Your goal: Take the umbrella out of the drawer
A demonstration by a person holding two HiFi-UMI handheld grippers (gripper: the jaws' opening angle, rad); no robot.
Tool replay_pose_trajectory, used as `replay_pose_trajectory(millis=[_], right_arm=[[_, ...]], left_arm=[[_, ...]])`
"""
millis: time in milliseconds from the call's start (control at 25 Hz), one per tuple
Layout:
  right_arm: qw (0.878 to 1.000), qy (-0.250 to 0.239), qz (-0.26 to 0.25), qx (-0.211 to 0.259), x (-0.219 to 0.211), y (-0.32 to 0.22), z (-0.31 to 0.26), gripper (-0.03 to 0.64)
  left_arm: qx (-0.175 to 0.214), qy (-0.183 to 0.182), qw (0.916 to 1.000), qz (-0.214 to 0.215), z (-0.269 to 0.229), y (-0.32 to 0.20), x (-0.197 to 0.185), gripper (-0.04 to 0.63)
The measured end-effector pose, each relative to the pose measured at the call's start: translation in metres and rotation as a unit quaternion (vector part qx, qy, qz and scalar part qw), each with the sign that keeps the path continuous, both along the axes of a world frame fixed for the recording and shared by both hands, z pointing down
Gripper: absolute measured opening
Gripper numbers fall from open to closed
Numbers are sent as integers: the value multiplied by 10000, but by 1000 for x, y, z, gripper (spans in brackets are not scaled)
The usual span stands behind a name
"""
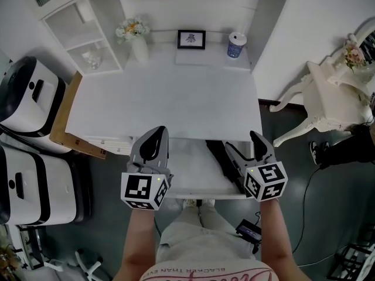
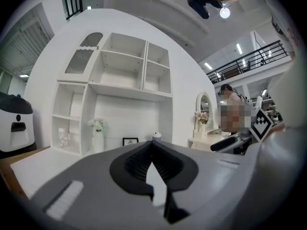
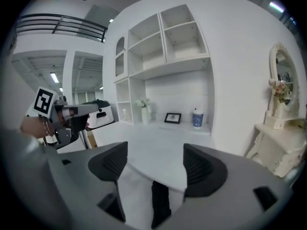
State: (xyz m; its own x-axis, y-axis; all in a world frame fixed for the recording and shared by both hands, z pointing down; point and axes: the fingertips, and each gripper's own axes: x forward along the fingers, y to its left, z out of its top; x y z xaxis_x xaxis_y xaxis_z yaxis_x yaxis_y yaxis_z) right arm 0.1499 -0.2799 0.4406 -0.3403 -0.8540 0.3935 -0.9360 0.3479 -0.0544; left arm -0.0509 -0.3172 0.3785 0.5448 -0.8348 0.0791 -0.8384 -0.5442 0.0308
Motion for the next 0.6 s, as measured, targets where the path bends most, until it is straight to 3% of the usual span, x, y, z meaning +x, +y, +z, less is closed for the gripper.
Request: replay_pose_trajectory(millis=[600], right_arm=[[9830, 86, -482, -1770, -1, 18, 135, 333]], left_arm=[[-694, -123, 9971, -290, 59, -4, 8, 9]])
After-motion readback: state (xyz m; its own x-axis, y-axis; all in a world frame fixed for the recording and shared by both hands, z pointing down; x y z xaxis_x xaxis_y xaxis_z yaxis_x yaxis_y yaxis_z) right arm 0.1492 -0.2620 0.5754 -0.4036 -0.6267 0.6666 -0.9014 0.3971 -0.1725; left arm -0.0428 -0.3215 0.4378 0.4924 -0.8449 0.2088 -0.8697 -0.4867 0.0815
